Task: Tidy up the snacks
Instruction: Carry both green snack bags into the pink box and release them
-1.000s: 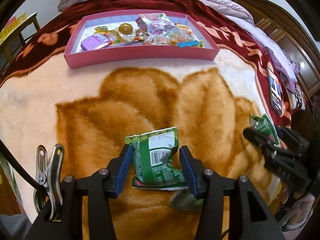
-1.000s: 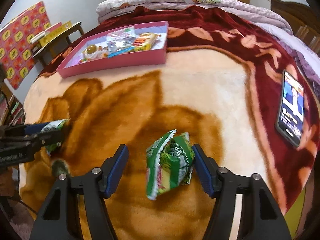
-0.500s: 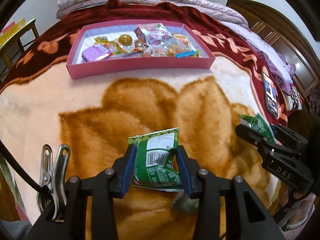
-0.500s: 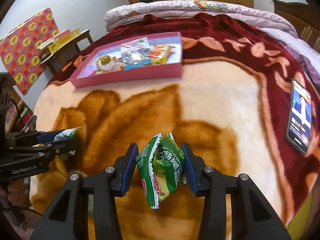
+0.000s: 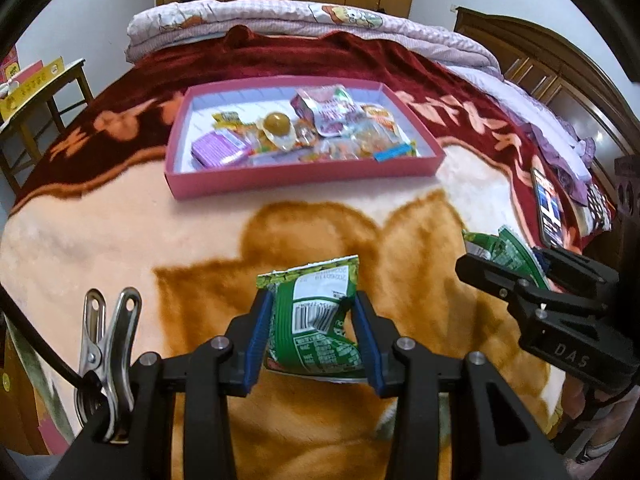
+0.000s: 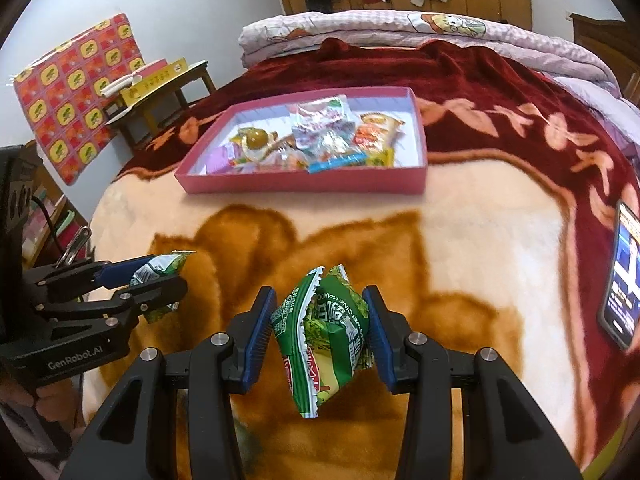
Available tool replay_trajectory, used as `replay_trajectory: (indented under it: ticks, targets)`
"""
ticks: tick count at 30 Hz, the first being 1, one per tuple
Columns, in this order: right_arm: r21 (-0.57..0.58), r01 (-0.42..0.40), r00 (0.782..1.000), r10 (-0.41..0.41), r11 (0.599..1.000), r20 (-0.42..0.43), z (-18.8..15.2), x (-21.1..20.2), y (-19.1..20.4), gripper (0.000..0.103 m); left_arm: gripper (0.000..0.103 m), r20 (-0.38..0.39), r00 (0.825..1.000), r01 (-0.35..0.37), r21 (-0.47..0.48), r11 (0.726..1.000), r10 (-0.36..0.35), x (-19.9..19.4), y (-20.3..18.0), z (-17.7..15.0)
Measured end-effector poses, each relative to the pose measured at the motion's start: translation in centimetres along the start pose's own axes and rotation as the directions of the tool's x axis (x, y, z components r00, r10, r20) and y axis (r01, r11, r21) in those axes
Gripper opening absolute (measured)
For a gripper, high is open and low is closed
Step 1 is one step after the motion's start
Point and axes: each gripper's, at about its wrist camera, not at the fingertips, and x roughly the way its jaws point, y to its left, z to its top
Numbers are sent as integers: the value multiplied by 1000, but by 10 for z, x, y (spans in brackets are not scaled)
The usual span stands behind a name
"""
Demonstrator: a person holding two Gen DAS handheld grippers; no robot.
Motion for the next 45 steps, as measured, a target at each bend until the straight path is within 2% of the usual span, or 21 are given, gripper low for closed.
replay_trajectory:
  ticks: [10,18,23,29,39,45]
  targets:
    - [-25,-13,1000,14,1000,24,33,8,16,45,42,61,997,-36,-10,999,36,1,18,28]
    - [-27,-14,998,16,1000,60,68,17,24,45,42,111,994,-24,2,1000,23,3,25,54]
    - [-18,-21,998,22,1000,62,87,27,27,45,42,120,993,13,2,1000,-13,8,31,72]
    - [0,-29,996,29,1000,82,110,40,30,45,42,146,989,10,-9,1000,-9,13,40,92]
    - [9,-30,995,29,999,94,146,71,32,45,42,170,985,-22,-22,1000,26,38,60,123]
    - [11,-37,996,35,999,86,164,93,29,45,42,157,987,-24,-46,999,31,63,73,137]
